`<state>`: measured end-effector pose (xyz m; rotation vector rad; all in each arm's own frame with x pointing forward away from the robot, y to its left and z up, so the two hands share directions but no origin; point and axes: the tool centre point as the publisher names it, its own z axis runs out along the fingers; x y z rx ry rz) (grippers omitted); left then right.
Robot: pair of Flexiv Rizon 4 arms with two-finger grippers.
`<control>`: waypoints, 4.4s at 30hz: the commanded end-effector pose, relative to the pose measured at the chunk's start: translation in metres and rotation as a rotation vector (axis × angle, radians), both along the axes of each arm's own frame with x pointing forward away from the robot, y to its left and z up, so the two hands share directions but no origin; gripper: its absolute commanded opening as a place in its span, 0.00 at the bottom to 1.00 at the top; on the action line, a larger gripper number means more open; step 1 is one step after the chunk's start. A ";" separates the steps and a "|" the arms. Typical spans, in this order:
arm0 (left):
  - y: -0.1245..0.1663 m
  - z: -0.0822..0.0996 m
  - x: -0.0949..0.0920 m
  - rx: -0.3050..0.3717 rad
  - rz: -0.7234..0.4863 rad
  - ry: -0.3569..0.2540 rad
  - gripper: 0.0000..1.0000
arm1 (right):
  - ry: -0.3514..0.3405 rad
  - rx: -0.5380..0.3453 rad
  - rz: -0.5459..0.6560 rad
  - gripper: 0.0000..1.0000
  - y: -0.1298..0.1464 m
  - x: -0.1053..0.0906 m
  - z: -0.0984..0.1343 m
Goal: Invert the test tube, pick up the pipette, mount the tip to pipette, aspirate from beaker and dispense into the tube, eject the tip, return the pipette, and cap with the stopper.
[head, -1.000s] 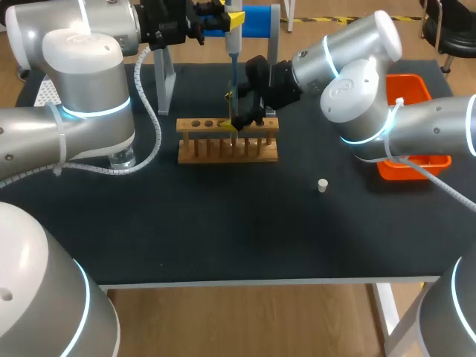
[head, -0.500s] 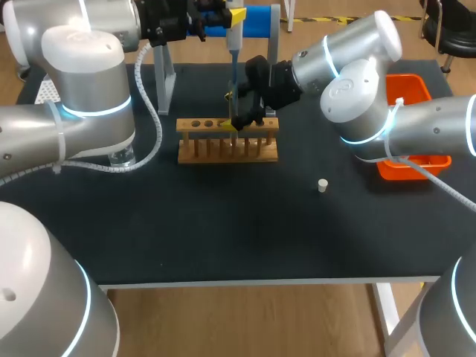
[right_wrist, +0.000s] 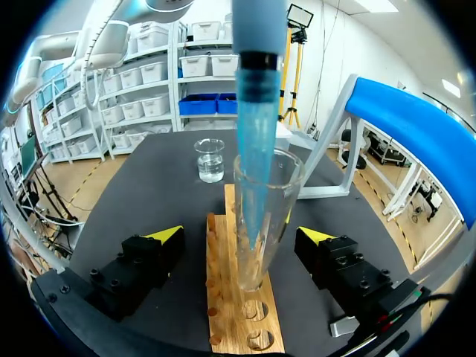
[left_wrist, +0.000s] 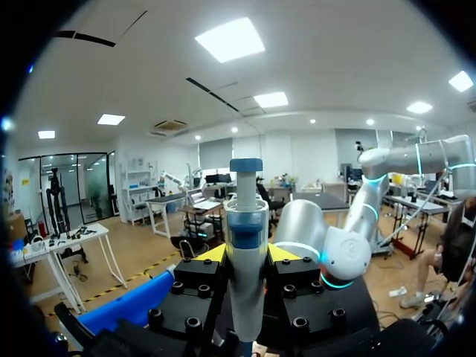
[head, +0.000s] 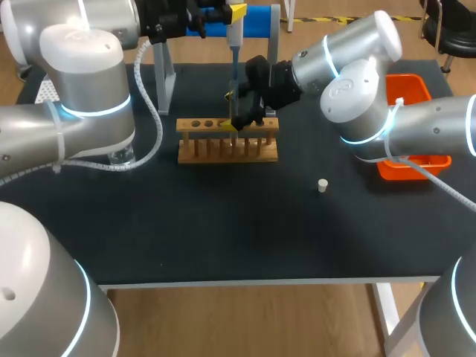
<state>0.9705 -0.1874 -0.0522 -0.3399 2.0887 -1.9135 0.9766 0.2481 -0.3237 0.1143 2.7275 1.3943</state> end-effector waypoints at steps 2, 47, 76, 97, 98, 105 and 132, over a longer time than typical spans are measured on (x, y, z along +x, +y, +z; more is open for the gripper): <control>0.001 0.002 -0.003 -0.004 0.006 -0.002 0.00 | 0.001 -0.003 0.001 1.00 0.000 0.001 0.000; -0.003 0.030 -0.005 0.026 0.002 -0.033 0.00 | 0.001 -0.003 0.001 1.00 0.000 0.001 0.000; 0.010 0.059 -0.024 0.044 0.044 -0.076 0.00 | 0.001 -0.003 0.001 1.00 0.000 0.001 0.000; 0.063 0.020 -0.100 0.031 0.189 -0.004 0.00 | 0.001 -0.003 0.001 1.00 0.000 0.001 0.000; 0.064 0.016 -0.103 0.031 0.189 -0.003 0.00 | 0.001 -0.003 0.001 1.00 0.000 0.001 0.000; 0.065 -0.012 -0.124 -0.003 0.201 0.022 0.00 | 0.001 -0.003 0.001 1.00 0.000 0.001 0.000; 0.028 -0.076 -0.147 -0.033 -0.051 0.019 0.00 | 0.001 -0.003 0.001 1.00 0.000 0.001 0.000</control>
